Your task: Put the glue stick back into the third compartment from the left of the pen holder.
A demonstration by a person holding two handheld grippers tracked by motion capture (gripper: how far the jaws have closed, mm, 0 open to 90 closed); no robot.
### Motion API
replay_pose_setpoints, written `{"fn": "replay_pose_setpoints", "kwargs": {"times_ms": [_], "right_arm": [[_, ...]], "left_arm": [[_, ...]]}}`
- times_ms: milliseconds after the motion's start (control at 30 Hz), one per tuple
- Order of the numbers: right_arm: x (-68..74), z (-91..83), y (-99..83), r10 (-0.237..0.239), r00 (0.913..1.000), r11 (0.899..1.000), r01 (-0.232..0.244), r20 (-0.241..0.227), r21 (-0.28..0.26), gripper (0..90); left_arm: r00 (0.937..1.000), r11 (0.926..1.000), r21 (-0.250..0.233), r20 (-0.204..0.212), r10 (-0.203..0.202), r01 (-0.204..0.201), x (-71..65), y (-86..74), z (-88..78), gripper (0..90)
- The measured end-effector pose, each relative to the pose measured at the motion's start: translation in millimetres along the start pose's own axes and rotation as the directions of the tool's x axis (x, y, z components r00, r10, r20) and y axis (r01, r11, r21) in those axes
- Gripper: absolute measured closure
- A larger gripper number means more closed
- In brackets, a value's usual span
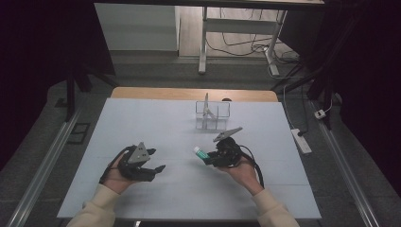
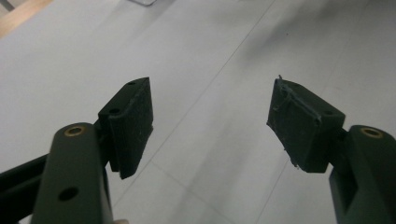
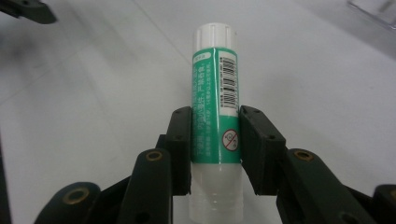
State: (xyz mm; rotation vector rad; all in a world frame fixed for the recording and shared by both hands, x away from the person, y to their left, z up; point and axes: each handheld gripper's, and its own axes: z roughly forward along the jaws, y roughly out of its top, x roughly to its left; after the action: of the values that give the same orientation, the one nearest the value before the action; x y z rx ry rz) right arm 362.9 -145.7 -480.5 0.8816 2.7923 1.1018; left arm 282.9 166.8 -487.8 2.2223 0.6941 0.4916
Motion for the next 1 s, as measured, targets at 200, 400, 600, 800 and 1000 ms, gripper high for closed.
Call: {"fn": "replay_pose_setpoints", "kwargs": {"times_ms": [200,400,600,800,1000], "right_arm": [[7.2,0.0,0.8,-0.018,0.9991,1.000,0.018,-0.039,-0.002,65.2],[12.2,1.0,2.1,-0.038,0.9971,0.999,0.039,-0.066,0.005,65.2],[15.8,3.3,3.4,-0.051,0.9945,0.999,0.052,-0.091,0.016,65.2],[18.8,7.9,5.2,-0.065,0.9911,0.997,0.070,-0.116,0.039,65.2],[20.4,12.3,7.0,-0.070,0.9873,0.995,0.079,-0.143,0.059,65.2]], "left_arm": [[0.9984,0.9984,-0.001,-0.003,0.057,-0.057,-9.4,17.2,8.4,30.8],[0.9944,0.9943,0.017,0.006,0.105,-0.105,-17.0,28.2,19.9,30.3],[0.9889,0.9885,0.027,0.012,0.148,-0.149,-23.3,35.8,26.9,30.1],[0.9772,0.9762,0.048,0.029,0.210,-0.211,-31.1,41.1,35.0,30.2],[0.9609,0.9592,0.060,0.036,0.275,-0.276,-39.1,49.1,41.8,30.7]]}}
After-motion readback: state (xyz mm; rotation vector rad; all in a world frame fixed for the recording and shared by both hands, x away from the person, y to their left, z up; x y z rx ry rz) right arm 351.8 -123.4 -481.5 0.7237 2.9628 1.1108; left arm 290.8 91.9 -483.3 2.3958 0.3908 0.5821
